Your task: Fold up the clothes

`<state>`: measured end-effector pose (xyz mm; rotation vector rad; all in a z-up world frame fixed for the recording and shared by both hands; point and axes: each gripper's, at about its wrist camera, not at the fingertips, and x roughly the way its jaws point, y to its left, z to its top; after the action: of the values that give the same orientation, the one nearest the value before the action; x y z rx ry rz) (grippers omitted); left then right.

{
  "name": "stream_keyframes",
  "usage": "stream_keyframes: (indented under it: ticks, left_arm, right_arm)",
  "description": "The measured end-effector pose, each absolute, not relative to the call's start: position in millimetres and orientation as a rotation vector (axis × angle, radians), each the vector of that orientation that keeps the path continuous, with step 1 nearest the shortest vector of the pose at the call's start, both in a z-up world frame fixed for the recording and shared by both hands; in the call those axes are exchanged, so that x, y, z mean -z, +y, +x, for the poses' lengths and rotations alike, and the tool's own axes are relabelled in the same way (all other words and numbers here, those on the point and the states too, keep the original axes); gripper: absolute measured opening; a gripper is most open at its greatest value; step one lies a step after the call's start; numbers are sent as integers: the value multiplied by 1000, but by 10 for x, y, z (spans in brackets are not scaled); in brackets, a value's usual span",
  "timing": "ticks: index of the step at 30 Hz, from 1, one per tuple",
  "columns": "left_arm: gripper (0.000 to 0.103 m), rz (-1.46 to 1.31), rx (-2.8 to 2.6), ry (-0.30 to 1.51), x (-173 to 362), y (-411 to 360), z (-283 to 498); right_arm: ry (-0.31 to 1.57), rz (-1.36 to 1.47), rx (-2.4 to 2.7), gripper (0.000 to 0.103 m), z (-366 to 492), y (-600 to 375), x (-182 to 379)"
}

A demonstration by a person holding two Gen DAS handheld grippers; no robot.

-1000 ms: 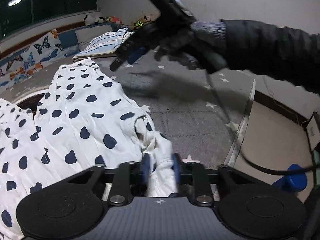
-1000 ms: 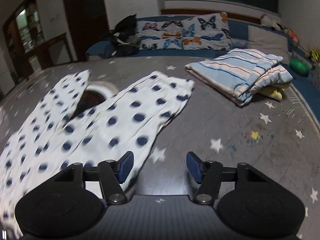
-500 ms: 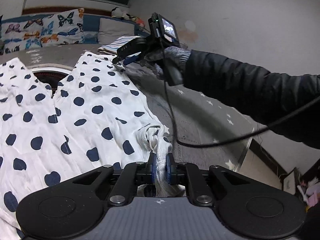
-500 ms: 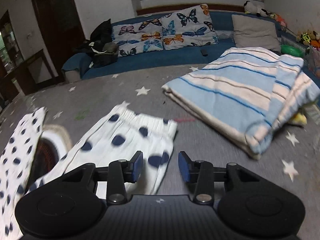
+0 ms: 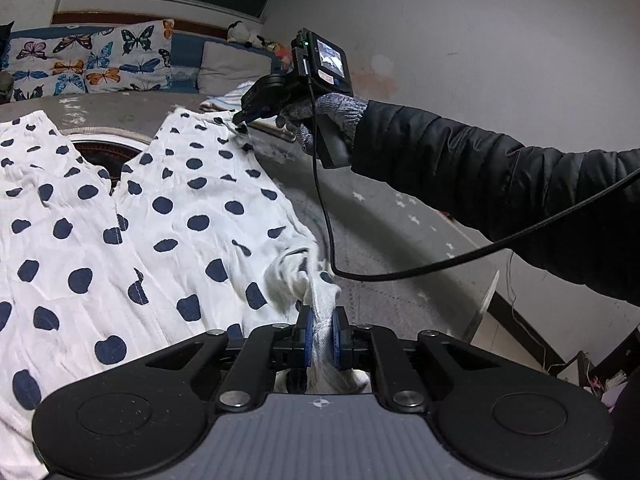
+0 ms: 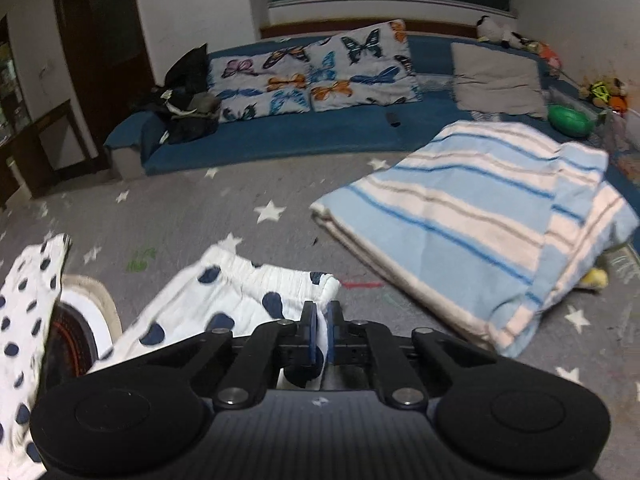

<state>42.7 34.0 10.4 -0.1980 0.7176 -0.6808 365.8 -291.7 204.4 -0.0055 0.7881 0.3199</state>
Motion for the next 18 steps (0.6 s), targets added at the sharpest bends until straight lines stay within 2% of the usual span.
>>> stream_keyframes:
  ticks: [9,18]
  left_arm:
    - [9,-322,613,640,-201,770,126]
    - [9,-469,493,576,-257,1419,-189]
  right_arm:
    - [720,4,-347,4,3568,-2545,-2677]
    - [658,-66,-442,4,3504,-1356,-3067]
